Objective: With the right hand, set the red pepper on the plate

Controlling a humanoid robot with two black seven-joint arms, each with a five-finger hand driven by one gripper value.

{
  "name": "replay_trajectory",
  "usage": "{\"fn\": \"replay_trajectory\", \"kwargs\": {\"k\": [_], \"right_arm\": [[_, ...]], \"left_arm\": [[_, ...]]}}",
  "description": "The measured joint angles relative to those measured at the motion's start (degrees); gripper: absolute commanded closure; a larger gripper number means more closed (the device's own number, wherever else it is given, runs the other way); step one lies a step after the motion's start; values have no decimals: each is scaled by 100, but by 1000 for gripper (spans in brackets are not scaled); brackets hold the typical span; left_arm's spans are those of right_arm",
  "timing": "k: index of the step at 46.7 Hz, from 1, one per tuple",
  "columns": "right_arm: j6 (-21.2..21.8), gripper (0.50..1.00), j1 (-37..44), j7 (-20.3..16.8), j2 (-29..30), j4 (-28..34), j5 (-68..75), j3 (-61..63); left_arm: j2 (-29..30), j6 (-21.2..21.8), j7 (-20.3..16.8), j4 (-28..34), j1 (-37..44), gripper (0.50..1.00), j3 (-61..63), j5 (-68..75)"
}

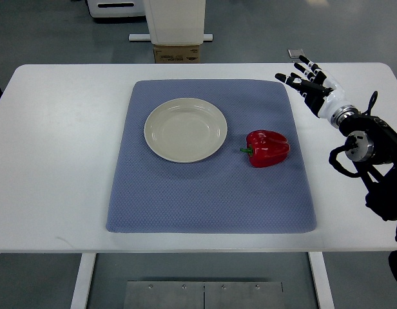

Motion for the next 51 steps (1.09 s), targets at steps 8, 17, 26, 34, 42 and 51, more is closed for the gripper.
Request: {"fn": "replay_trajectory", "kwargs": {"k": [8, 17, 26, 34, 42, 51], "right_arm": [[-5, 500, 0, 183, 6, 8, 2, -101], [-48, 500, 6, 557, -3, 1, 2, -335], [-32, 500, 64, 580, -26, -2, 2, -357], [-7, 502, 191, 583, -172, 5, 2, -681], [-6, 507, 358, 563, -407, 10, 2, -1167], [58, 513, 662, 581, -891, 169, 2, -1848]], "left_arm": [[0, 0, 0, 0, 2, 500, 0, 0], [0, 0, 0, 0, 0, 500, 0, 0], [0, 0, -1, 0, 3, 500, 0, 0], [0, -1, -1, 0, 3, 500, 0, 0], [0, -2, -1, 0, 1, 500, 0, 0], [0, -2, -1, 0, 3, 500, 0, 0]]}}
